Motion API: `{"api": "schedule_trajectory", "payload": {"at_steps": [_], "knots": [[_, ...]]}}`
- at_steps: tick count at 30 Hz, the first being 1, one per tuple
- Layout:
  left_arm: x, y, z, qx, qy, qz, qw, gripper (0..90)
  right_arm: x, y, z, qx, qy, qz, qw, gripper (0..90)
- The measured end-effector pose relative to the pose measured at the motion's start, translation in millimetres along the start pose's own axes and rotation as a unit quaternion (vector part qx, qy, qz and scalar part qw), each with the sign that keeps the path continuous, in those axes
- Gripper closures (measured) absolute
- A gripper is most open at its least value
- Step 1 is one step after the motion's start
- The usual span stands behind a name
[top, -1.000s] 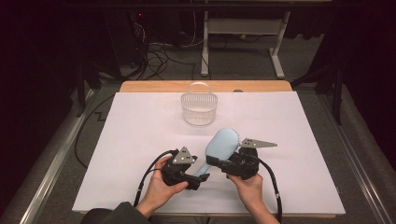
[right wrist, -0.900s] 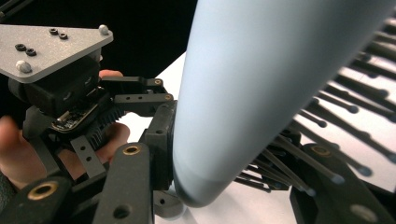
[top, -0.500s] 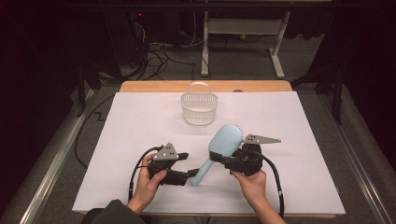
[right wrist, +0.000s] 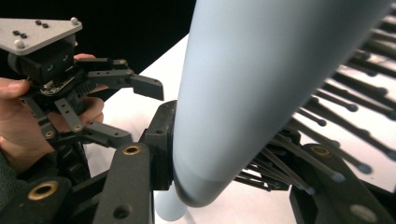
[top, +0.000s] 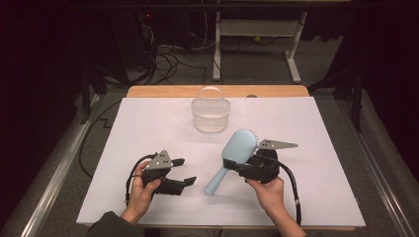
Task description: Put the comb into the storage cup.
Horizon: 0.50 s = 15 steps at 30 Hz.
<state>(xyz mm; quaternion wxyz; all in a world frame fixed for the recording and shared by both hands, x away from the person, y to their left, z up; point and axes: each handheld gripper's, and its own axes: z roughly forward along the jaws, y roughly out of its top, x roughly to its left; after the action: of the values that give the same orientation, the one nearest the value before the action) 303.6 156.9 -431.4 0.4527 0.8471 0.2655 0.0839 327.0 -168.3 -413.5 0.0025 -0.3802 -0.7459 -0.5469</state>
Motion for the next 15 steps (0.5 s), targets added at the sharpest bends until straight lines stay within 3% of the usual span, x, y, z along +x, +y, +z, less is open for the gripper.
{"api": "schedule_trajectory", "payload": {"at_steps": [4,11,15], "knots": [[-0.8,-3.7,-6.7,-0.013,0.012,0.002,0.9998,24.9,-0.3,2.3,-3.1,0.004,-0.007,-0.001,1.0000,56.2],[8.6,-14.0,-18.3,-0.029,0.032,-0.021,0.9989,20.0,-1.7,7.9,-8.8,0.005,-0.015,-0.005,0.9999,56.1],[12.9,-19.9,-25.2,-0.027,0.055,-0.024,0.9978,18.3,-4.3,9.8,-10.6,0.008,-0.021,-0.003,0.9997,56.1]]}}
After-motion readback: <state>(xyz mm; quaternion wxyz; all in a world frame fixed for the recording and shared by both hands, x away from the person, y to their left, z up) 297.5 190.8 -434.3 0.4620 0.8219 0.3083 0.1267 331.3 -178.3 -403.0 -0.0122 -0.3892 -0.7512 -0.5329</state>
